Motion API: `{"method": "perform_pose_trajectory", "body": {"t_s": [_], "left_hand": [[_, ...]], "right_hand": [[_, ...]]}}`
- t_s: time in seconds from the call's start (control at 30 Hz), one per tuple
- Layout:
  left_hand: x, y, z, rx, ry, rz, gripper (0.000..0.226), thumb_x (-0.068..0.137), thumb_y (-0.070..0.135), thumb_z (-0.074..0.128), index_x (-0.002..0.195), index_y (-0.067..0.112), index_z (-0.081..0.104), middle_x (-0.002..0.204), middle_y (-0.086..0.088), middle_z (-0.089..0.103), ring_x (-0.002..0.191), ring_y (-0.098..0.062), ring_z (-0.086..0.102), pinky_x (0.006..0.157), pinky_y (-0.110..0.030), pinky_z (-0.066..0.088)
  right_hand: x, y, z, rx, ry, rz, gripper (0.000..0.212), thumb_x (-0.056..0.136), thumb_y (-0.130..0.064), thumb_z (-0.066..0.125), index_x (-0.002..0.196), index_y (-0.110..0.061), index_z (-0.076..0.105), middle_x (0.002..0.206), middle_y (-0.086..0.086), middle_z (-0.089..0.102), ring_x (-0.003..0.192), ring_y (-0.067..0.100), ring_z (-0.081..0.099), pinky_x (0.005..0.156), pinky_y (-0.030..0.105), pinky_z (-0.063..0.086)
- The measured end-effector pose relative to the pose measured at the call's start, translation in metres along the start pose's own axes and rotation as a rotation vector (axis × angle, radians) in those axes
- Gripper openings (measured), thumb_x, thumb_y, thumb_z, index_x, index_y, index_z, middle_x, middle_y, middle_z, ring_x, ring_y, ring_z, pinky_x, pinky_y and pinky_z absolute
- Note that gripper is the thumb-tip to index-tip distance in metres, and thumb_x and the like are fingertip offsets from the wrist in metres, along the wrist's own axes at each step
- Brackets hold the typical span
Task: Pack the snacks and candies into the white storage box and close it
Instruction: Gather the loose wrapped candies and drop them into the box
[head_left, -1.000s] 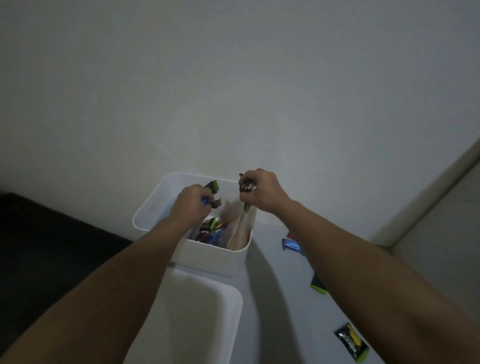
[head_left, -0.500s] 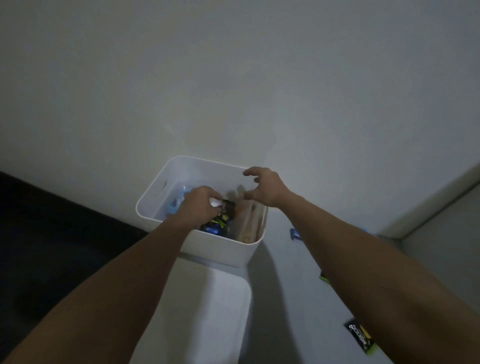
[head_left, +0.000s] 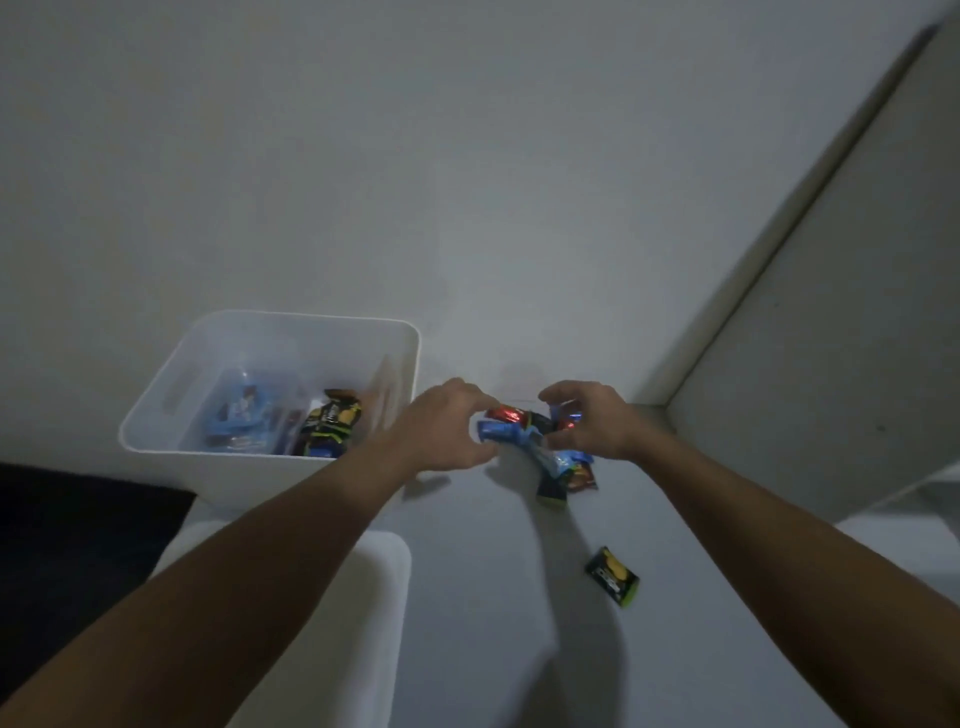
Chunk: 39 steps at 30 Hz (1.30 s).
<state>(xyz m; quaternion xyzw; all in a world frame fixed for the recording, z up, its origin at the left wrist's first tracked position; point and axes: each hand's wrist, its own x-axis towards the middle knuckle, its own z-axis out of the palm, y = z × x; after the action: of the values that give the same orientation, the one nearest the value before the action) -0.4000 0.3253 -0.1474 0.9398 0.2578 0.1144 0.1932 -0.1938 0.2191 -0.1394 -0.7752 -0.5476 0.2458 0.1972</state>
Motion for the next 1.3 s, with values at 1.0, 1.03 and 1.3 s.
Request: {"method": "perform_pose_trajectory", "body": {"t_s": [1.0,1.03,1.3], "left_hand": [[0.046,0.035,0.171,0.270,-0.357,0.152,0.086,0.070,0.055,0.072,0.141,0.016,0.045,0.145,-0.011,0.043,0.130,-0.029,0.042,0.107,-0.037,0.032],[0.049,0.032,0.173,0.262,-0.306,0.190,0.088,0.066,0.055,0.075,0.137,0.012,0.049,0.143,-0.016,0.046,0.129,-0.033,0.045,0.106,-0.042,0.034],[0.085,-0.004,0.177,0.358,-0.314,0.071,0.116,0.055,0.079,0.063,0.148,0.018,0.030,0.156,-0.013,0.022,0.143,-0.034,0.020,0.113,-0.058,0.017]], "right_hand": [[-0.065,0.172,0.068,-0.518,-0.202,-0.081,0.055,0.089,-0.030,0.061,0.140,-0.018,0.044,0.144,0.014,0.042,0.125,0.032,0.045,0.098,0.042,0.045],[-0.059,0.174,0.066,-0.510,-0.194,-0.068,0.058,0.088,-0.030,0.063,0.141,-0.018,0.044,0.144,0.013,0.043,0.125,0.031,0.044,0.099,0.042,0.044],[0.007,0.182,0.041,-0.426,-0.046,0.026,0.086,0.071,-0.055,0.076,0.142,-0.021,0.040,0.148,0.007,0.035,0.131,0.026,0.037,0.103,0.041,0.041]]}}
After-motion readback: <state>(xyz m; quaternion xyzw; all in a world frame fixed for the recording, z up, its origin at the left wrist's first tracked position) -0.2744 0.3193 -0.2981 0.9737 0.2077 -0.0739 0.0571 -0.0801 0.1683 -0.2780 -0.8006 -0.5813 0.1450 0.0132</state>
